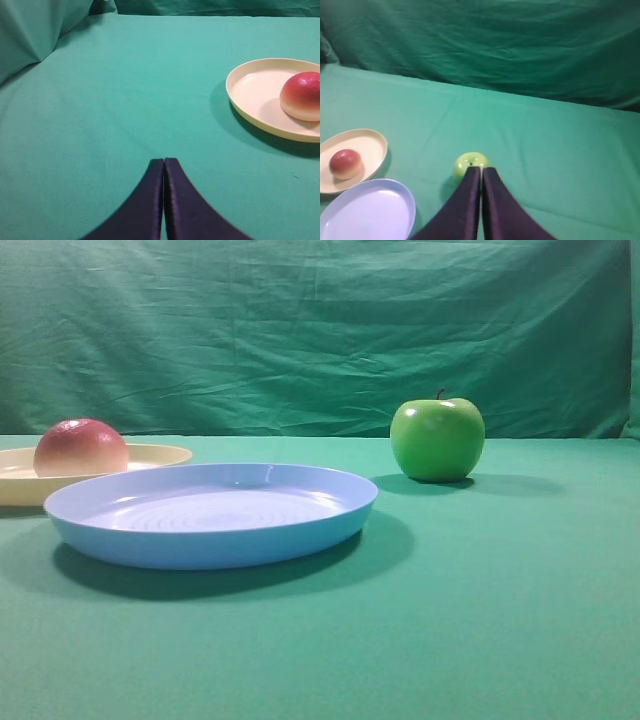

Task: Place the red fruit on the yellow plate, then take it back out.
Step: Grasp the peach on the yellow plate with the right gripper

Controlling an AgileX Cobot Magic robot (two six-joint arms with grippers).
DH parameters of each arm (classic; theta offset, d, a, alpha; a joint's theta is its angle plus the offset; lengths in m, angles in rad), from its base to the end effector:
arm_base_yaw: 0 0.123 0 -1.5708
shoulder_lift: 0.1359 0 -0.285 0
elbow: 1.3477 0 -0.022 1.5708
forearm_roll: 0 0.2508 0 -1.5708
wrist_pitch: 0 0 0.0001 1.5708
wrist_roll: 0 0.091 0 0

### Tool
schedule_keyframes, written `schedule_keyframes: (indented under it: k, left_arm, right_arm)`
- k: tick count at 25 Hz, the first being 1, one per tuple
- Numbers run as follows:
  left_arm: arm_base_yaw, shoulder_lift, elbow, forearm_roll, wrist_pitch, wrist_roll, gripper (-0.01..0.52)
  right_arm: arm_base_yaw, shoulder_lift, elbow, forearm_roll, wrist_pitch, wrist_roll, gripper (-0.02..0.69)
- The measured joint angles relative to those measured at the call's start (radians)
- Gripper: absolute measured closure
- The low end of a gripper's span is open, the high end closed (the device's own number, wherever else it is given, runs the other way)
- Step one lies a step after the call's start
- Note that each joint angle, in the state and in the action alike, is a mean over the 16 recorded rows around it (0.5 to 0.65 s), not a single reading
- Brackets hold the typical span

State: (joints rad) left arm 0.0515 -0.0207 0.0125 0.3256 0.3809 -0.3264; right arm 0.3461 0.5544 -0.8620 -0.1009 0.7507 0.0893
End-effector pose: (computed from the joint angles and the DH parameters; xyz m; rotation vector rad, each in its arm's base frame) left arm 0.0509 0.0135 0.1776 -0.1516 1.8318 0.1297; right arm 0.0853 0.0241 0.3897 -0.2716 1.9080 0.1762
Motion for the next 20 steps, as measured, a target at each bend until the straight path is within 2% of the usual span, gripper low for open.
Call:
schedule_keyframes:
  k: [10,20]
  left_arm:
    - [0.0,0.0,0.0,0.0,0.0,0.0,0.514]
    - [0.0,0.0,0.0,0.0,0.0,0.0,0.514]
  right_arm:
    - [-0.203,-0.348,0.378,0.025,-0.105,0.0,0.665]
    - [-0.272,-0.542,0.68,0.05,-0.218,-0.003,0.665]
